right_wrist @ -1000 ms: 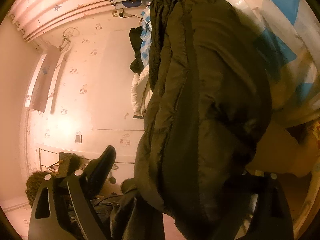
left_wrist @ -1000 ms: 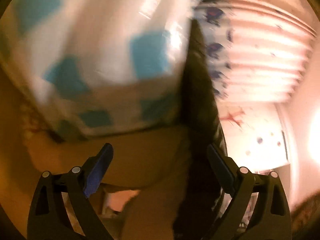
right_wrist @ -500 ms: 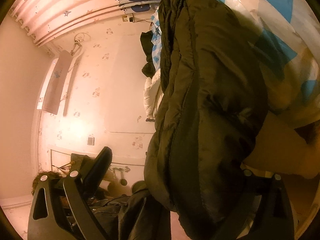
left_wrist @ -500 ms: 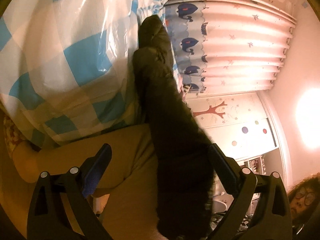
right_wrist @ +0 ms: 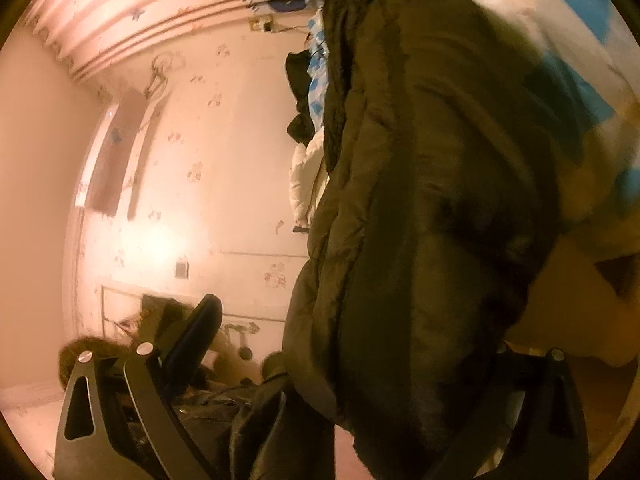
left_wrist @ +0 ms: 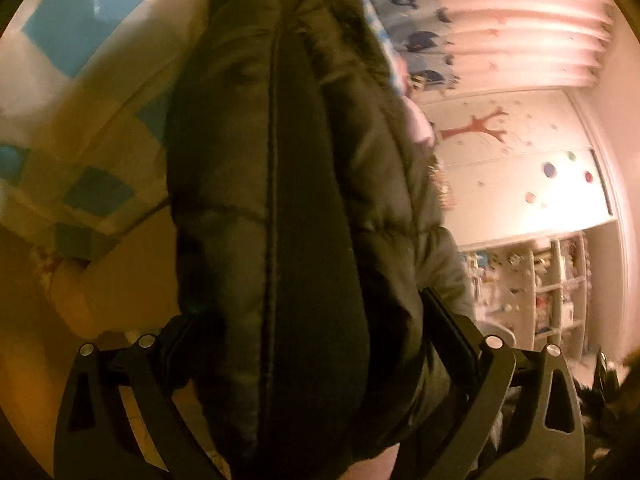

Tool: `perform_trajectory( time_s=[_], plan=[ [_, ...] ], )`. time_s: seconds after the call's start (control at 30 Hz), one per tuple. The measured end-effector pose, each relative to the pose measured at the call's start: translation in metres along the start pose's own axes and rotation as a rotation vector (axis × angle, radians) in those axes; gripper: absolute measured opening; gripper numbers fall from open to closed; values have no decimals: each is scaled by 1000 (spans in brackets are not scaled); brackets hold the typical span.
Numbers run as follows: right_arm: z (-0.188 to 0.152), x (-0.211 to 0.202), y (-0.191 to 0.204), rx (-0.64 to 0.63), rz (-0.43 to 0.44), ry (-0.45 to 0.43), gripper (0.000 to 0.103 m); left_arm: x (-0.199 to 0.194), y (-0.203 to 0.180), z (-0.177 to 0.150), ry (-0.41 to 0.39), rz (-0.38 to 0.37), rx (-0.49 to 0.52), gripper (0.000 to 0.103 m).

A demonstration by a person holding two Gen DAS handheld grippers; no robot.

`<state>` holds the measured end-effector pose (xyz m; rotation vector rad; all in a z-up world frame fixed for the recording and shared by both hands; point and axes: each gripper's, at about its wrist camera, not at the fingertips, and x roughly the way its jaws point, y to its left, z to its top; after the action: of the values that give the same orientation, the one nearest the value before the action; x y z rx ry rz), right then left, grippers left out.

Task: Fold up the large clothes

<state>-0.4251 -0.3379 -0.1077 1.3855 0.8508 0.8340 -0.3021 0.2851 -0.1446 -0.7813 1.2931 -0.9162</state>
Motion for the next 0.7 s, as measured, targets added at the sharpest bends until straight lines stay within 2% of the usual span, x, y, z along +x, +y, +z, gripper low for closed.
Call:
perform_trajectory(
  time_s=[0.03,0.07,0.1,0.13,0.17,0.2,0.23,0.33,0.53,0.7],
  plan=[
    [0,2,3,-20,-6,3,90,-2,0,0,-10,-2,-15,75],
    [-1,4,6,-37,-18,11,67,-4,-1,0,-21,10,-24,71],
    [0,3,8,-46,-38,15,51,-5,-3,-1,-29,20,-24,58],
    [0,4,10,-57,-75,11,45,-6,-8,-2,-30,26,-21,44],
    [-1,4,11,-65,-86,9,34,-9,-15,-2,-39,53,-12,39],
    [-1,4,13,-77,-99,2,29,-10,-22,-3,-49,81,5,29],
    [-1,4,16,-86,-103,-6,28,-14,-31,-4,-59,108,27,21],
    [-2,3,35,-137,-70,-40,22,-29,-56,-6,-101,177,81,11],
    [-9,5,93,-289,23,-87,20,-59,-109,-13,-184,173,162,7],
    [-24,-8,117,-339,77,-103,20,-82,-155,-29,-220,142,235,7]
  ],
)
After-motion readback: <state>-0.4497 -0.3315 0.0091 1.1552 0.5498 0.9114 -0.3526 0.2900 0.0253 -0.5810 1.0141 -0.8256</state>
